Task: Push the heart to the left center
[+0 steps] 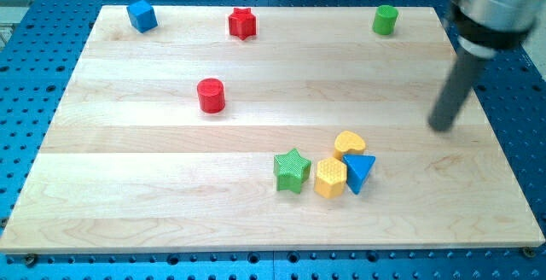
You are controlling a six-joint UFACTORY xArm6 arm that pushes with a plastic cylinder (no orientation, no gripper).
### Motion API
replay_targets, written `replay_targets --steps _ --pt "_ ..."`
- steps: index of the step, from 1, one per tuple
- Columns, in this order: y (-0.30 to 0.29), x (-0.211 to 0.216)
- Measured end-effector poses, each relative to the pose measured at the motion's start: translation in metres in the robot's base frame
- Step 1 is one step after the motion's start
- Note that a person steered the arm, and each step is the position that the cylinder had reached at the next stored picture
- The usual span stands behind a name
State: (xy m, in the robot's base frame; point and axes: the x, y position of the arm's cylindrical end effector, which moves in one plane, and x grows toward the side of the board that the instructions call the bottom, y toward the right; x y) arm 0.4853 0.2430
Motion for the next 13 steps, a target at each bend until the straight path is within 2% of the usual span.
replay_targets --steps 1,2,3,4,5,6,7,8,9,10,11,12,13 --pt "-0.041 0.044" --pt "-0.085 0.018" --pt "-0.153 0.023" --pt "-0.135 0.047" --pt "-0.191 0.039" --pt "-0.258 0.009" --pt "-0.271 -0.004" --pt "-0.21 -0.025" --pt "-0.244 -0.056" --pt "-0.324 -0.027" --pt "-0.276 0.01" --pt "-0.285 0.009" --pt "-0.377 0.011"
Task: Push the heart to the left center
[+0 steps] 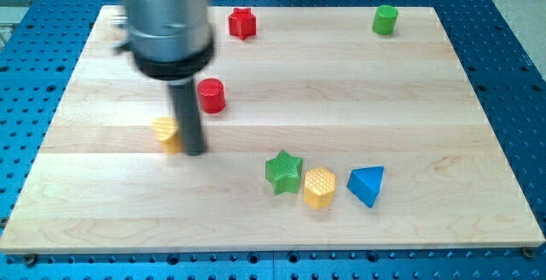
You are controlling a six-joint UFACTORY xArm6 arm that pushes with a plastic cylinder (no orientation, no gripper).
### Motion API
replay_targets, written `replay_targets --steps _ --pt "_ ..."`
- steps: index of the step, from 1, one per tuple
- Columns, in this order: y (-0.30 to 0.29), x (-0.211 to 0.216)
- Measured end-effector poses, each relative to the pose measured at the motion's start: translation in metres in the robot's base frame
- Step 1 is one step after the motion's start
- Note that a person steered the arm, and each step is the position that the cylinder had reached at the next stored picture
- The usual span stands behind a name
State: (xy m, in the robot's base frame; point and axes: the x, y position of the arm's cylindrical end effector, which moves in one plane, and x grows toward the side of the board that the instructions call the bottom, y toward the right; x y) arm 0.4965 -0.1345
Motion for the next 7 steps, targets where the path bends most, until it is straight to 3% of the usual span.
replay_targets --steps 3,5,6,7 --pt "-0.098 -0.059" --pt "0.05 -0.026" --pt "0.101 -0.055" --pt "0.203 -0.049"
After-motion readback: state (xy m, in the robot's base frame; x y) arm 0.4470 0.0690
